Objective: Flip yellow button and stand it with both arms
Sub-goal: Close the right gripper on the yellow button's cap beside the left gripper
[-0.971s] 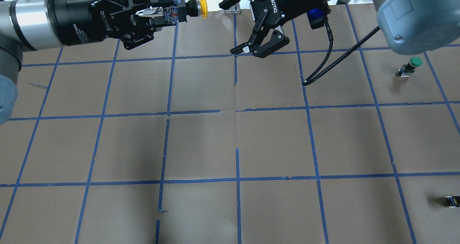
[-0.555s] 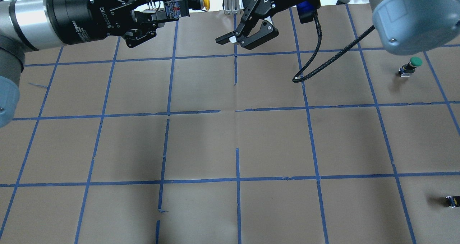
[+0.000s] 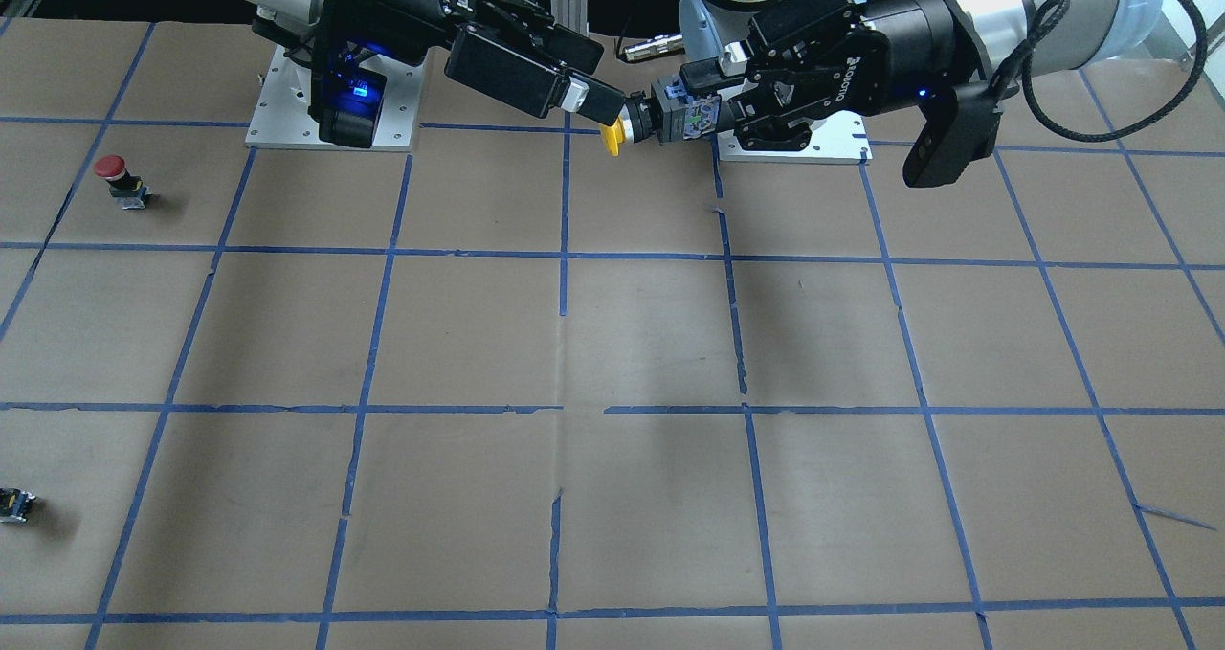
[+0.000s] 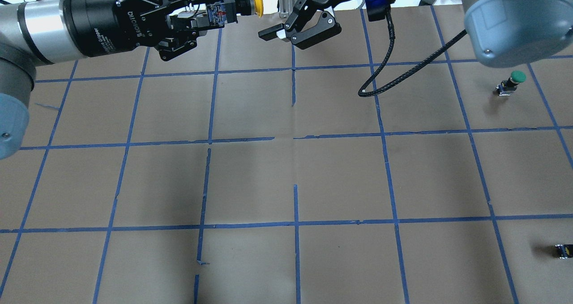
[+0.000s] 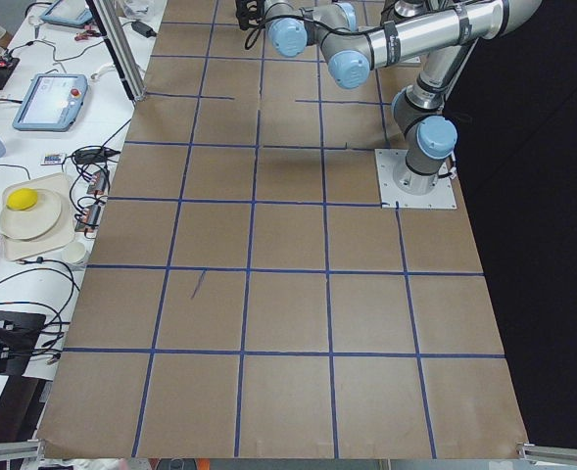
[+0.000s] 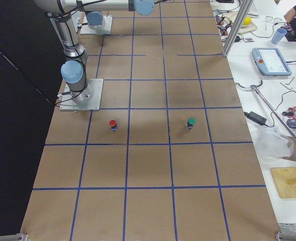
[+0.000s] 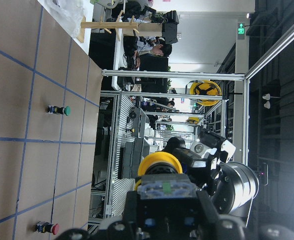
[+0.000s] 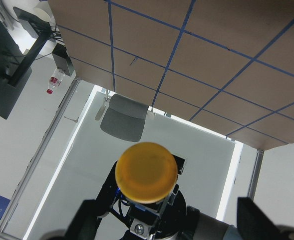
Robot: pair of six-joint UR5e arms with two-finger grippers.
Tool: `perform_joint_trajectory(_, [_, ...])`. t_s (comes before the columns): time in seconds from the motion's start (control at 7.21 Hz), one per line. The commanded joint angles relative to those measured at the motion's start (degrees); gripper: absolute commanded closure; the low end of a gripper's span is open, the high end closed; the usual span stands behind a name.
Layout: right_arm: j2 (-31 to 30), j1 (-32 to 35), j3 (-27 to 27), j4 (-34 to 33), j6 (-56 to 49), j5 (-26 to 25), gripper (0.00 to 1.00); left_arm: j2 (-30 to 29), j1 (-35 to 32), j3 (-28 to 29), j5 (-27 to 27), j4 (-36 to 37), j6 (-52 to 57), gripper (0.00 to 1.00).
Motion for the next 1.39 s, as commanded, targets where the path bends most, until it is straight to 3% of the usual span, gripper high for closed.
perform_joint_trajectory(0.0, [1.72,0.19,0.28,-2.59,1.46,0.29,0.08,-0.04,0.0,0.07,-0.06,0.24,-0.11,0.98])
perform_joint_trajectory(0.55, [1.82,0.28,0.28,-2.5,1.98,0.29,0.21,0.05,0.0,-1.07,-0.06,0.42,0.42,0.98])
perform_joint_trajectory(1.25, [1.99,0.2,0.9,-2.32,2.07,-0.5,0.21,0.23,-0.09,-1.16,-0.06,0.95,0.33,0.98])
